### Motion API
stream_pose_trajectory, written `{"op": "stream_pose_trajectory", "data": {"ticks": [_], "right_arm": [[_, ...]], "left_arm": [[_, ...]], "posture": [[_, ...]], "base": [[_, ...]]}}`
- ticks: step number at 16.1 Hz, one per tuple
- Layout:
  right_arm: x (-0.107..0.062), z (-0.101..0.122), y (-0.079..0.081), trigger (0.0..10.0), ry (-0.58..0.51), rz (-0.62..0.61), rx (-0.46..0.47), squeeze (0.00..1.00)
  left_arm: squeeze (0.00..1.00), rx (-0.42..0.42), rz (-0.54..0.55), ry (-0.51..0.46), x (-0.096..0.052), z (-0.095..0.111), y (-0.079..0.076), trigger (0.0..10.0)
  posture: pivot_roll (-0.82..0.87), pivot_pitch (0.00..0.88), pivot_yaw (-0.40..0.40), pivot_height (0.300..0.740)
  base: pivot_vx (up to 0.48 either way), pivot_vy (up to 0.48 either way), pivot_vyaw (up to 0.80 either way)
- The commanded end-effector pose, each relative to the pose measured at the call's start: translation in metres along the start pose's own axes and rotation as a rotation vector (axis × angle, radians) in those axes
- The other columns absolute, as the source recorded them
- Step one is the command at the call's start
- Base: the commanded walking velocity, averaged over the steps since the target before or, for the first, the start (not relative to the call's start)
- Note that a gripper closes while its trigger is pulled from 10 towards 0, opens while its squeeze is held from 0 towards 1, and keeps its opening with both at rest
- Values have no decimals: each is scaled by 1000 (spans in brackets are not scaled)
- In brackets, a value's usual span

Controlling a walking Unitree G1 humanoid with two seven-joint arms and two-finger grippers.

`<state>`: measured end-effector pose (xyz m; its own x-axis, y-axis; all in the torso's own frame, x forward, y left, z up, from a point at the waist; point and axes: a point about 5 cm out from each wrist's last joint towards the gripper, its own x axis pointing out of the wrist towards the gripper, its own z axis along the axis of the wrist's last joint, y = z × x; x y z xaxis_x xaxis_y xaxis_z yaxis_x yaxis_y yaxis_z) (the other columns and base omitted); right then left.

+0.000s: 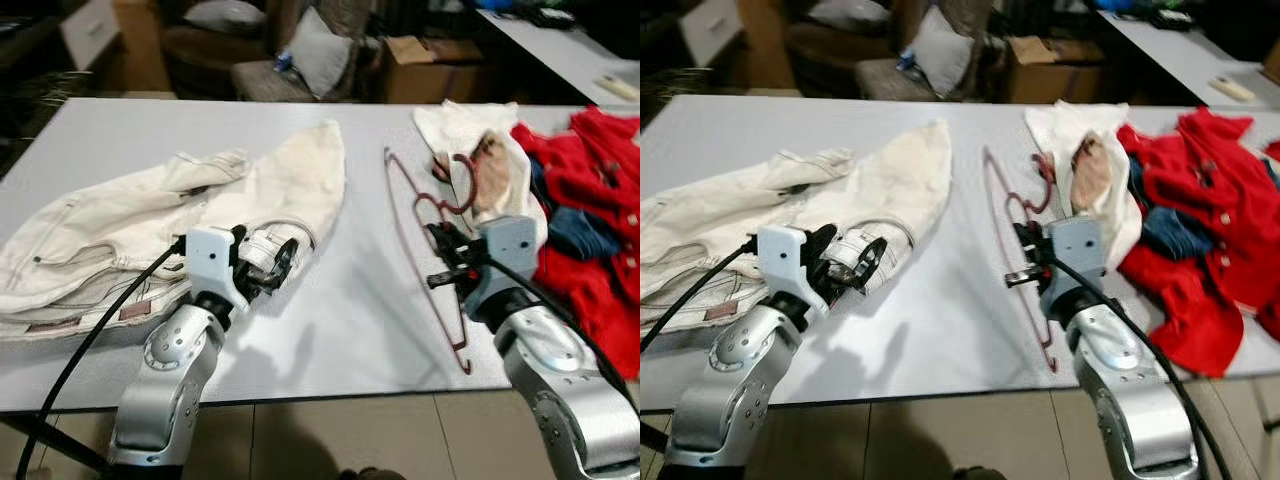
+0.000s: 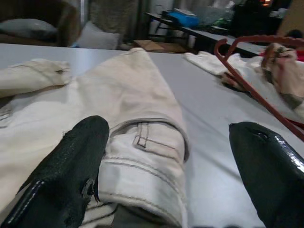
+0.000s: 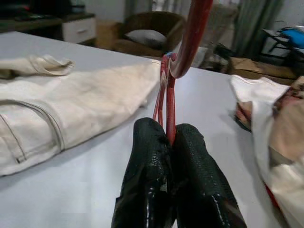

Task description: Hang hanger

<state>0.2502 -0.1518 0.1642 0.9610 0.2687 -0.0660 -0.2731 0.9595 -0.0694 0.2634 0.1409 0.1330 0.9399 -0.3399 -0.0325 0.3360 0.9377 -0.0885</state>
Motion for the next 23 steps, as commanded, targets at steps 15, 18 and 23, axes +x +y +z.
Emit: {"op": "stream_pose_trajectory", "data": {"ticks": [15, 18, 23], "right_arm": [[-3, 47, 7, 10000, -258, 21, -3, 0], [-4, 40, -3, 10000, -217, -49, -5, 0], [-7, 26, -15, 10000, -130, -131, -26, 0]], "left_arm": [[0, 10, -24, -63, 16, 17, -1, 10000], [0, 7, -33, -66, 22, 17, -4, 10000], [0, -6, -55, -50, 23, 13, -8, 10000]], "posture": [[-150, 0, 29, 740], [-159, 0, 43, 740], [-162, 0, 51, 740]], "base": [[0, -340, -92], [0, -325, -800], [0, -254, -800]]}}
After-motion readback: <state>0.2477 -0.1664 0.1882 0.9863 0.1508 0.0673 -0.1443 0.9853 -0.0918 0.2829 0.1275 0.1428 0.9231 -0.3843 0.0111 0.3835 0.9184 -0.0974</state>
